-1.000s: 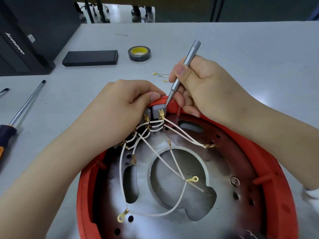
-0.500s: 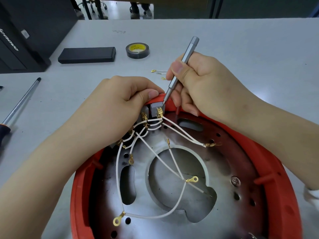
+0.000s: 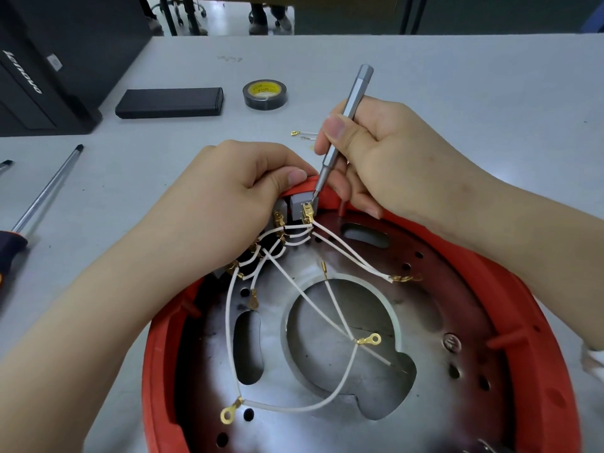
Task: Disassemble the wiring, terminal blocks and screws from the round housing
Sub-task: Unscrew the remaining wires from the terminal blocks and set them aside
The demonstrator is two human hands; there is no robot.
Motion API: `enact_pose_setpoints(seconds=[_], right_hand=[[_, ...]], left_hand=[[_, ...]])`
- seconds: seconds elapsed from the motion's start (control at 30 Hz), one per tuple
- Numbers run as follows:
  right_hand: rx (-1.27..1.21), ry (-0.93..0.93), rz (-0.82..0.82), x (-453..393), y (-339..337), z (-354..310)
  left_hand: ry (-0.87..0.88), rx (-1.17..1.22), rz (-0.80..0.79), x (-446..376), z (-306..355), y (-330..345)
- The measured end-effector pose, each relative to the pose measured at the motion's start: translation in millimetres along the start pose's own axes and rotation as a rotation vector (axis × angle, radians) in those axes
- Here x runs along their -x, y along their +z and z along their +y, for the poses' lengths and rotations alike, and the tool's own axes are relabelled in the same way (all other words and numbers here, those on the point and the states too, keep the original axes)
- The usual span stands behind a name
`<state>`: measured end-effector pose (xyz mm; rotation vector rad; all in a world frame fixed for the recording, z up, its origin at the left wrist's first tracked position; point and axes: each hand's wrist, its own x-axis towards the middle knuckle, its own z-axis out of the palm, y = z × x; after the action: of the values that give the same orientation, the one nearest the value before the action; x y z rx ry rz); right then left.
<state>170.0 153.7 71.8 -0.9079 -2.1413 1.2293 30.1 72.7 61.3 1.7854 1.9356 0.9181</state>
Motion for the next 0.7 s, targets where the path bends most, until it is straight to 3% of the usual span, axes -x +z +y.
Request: enact_pose_setpoints(seconds=[0.2,0.37,0.57,0.63,0.7], right_hand=[[0.044,-0.001,0.024,-1.8,1.9,-1.6],[-0.04,0.024,0.058,5.1,-0.6,-2.7],[-0.191,0.026,0.077,16.7,-9.6,-13.5],[-0.217,0.007,0.07,19.3,-10.5,-14.9],[-0.237,-0.014,0.043,20.7,-8.5,-14.6]], left_hand=[[-0.013,0.002,-0.001,-0.7,-0.6,-0.6],[-0.086,0.153,-0.029,-0.4,-1.6,-3.2],[-0.066,0.168,-0.172,-7.2,3.2,-2.8],[-0.063,0.249,-0.223,-9.3,7.4,-2.3],[-0.062,0.398,-0.167,-9.8,10.1,-2.8]])
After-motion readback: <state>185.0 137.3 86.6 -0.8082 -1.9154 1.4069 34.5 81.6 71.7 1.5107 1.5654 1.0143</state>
